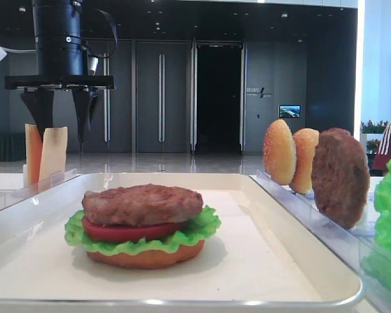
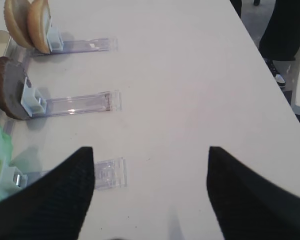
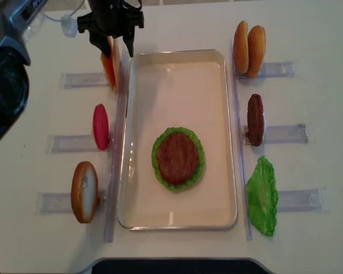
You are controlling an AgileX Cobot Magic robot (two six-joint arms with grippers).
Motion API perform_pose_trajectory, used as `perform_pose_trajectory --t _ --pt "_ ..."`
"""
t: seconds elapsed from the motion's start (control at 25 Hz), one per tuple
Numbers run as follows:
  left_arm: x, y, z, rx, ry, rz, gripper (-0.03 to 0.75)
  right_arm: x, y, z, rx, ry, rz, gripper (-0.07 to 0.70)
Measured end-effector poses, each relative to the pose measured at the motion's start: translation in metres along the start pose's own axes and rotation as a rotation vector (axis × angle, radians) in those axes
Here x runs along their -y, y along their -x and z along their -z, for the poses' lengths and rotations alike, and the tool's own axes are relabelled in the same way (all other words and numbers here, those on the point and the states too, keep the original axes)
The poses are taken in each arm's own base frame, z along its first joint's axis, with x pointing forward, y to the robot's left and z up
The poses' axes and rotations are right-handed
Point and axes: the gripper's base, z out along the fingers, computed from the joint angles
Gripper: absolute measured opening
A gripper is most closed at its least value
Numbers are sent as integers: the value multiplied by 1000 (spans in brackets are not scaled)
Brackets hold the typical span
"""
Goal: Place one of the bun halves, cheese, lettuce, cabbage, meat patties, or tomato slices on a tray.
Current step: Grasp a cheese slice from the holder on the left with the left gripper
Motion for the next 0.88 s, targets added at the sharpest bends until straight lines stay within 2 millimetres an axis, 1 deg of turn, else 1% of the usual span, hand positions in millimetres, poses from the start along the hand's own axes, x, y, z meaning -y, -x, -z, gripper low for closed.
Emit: perform_pose_trajectory --t 0.08,0.2,0.32,0.4,0.52,0.88 --pt "0 0 0 -1 -1 -7 377 0 0 0 0 0 0 485" --pt "0 0 0 -1 -2 -29 231 0 0 0 0 0 0 485" --pt "1 0 0 -3 -8 -54 106 0 0 0 0 0 0 485" --pt "1 0 0 -5 -13 -55 45 0 0 0 0 0 0 485" --pt "2 -1 0 -6 -17 -58 20 0 0 0 0 0 0 485" --pt "9 -3 3 -4 -30 -88 16 0 0 0 0 0 0 478"
